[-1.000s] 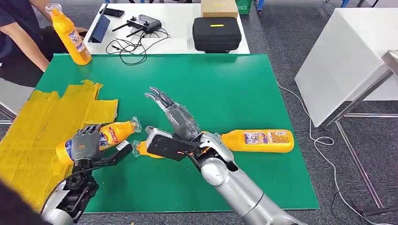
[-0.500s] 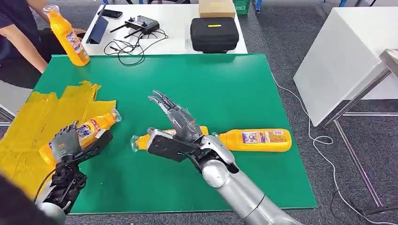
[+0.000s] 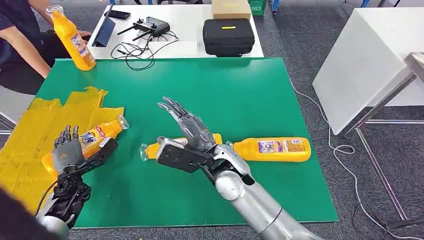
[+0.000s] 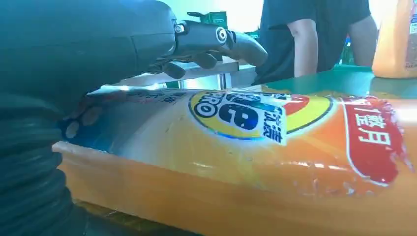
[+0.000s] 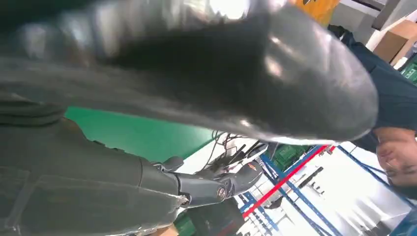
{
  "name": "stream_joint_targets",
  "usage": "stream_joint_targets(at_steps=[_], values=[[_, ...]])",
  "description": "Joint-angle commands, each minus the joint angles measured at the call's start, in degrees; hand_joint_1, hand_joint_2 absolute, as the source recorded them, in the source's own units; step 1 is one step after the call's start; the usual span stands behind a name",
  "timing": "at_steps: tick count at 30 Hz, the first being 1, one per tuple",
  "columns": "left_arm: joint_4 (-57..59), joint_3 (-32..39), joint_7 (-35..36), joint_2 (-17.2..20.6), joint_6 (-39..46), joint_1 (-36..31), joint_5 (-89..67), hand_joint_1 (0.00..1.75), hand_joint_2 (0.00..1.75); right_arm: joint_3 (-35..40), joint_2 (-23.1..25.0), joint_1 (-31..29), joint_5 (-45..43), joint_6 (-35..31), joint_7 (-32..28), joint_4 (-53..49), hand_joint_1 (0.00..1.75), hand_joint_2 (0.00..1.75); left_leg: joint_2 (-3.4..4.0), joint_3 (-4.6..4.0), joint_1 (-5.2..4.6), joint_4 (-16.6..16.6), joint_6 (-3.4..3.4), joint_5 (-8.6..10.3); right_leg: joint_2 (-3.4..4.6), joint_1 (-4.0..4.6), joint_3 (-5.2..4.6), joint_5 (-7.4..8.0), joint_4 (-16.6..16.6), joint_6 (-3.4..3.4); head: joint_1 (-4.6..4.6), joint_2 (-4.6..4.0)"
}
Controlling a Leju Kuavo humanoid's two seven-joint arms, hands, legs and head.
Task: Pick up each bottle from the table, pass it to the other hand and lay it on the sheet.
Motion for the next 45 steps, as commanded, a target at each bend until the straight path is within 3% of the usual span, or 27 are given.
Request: stream_joint_targets(at_steps=[1,9,10,11,12,13,18,19,20,22,27,30,45], values=[[2.9,1.1,-1.3,-1.8,-4.2,-1.8,0.0,0.00,0.00,2.6,-2.5,-2.2,3.5,2.3,5.5,5.1,0.00,0.00,-0.10,0.13,-0.02,-0.1,0.02,-0.01,-0.17,0.00,0.16,-0.04,-0.1,0.03,0.00,0.00],[1.7,0.3,-6.1,-2.5,-5.5,-2.5,0.0,0.00,0.00,1.3,-4.3,-1.3,5.4,2.3,4.5,8.4,0.00,0.00,-0.19,0.12,-0.03,-0.1,0.00,0.02,-0.26,-0.01,0.19,-0.04,-0.1,0.03,0.00,0.00],[1.4,0.5,-7.6,-2.6,-5.2,-2.5,0.6,0.00,0.00,1.1,-4.4,-1.1,6.1,2.6,4.7,8.4,0.00,1.75,-0.19,0.09,-0.06,-0.1,0.00,0.03,-0.25,-0.04,0.16,-0.03,-0.1,0.03,0.00,0.00],[-0.7,5.9,-21.5,-4.2,-1.1,-3.1,10.2,0.00,0.00,1.0,-5.6,-0.6,8.9,3.0,8.1,9.2,0.00,1.75,-0.28,0.27,-0.05,-0.1,0.01,-0.01,-0.40,-0.01,0.37,-0.11,-0.1,0.05,0.00,0.00],[-1.7,7.3,-25.2,-4.9,-0.8,-3.9,13.6,0.00,0.00,0.2,-6.0,-0.2,9.7,3.4,8.2,9.9,0.00,1.75,-0.33,0.18,-0.02,-0.1,0.00,0.02,-0.42,0.01,0.31,-0.07,-0.1,0.04,0.00,0.00],[-3.4,12.9,-33.2,-6.4,-1.6,-6.1,24.4,0.00,0.00,-1.5,-6.3,0.8,11.6,4.4,8.9,11.2,0.00,0.00,-0.37,0.08,-0.04,0.0,0.00,0.05,-0.43,-0.01,0.20,-0.06,-0.1,0.04,0.00,0.00],[-6.9,12.5,-39.7,-6.4,-4.4,-8.1,33.6,0.00,0.00,-5.5,-5.7,2.4,13.9,4.4,7.3,14.4,0.00,0.00,-0.53,0.07,0.00,0.0,0.01,0.06,-0.61,0.03,0.24,-0.08,-0.1,0.04,0.00,0.00],[-13.9,8.9,-46.8,-7.1,-9.5,-6.9,49.4,0.00,0.00,-11.1,-4.6,3.5,18.6,2.6,7.6,17.0,0.00,1.75,-0.83,0.16,0.04,0.0,0.02,0.05,-0.98,0.09,0.44,-0.18,-0.1,0.07,-0.02,0.00],[-15.9,7.8,-46.9,-7.5,-9.2,-6.1,51.4,0.00,0.00,-12.0,-4.3,3.6,19.5,2.6,8.0,17.1,0.00,1.75,-0.31,-0.01,-0.01,0.0,0.00,0.04,-0.41,0.02,0.11,-0.03,-0.1,0.06,0.04,0.00],[-23.5,4.0,-47.0,-8.1,-10.1,-2.9,58.1,0.00,0.00,-14.4,-3.6,3.7,24.2,2.4,10.1,17.6,0.00,1.75,-0.46,0.16,0.00,0.0,0.01,-0.01,-0.63,0.04,0.32,-0.14,-0.1,0.07,0.00,0.00],[-32.9,-1.5,-46.0,-7.1,-10.7,0.6,67.1,0.00,0.00,-19.1,-1.8,0.5,32.4,2.4,13.1,23.6,0.00,1.75,-0.16,0.03,-0.04,0.0,0.01,-0.05,-0.34,-0.01,0.14,-0.06,0.0,0.08,0.00,0.00],[-32.4,-2.4,-46.1,-7.2,-10.0,-1.1,68.1,0.00,0.00,-20.6,-1.2,-2.7,33.9,2.7,13.9,27.0,0.00,1.75,-0.21,-0.04,-0.06,0.0,0.01,-0.02,-0.40,-0.03,0.09,-0.06,0.0,0.07,0.00,0.00],[-30.8,-3.5,-46.9,-7.5,-10.8,-2.5,69.5,0.00,0.00,-21.8,-1.1,-4.7,35.9,1.6,14.7,29.3,0.00,1.75,-0.17,0.06,-0.05,0.0,0.02,-0.05,-0.36,-0.02,0.17,-0.08,0.0,0.08,0.00,0.00]])
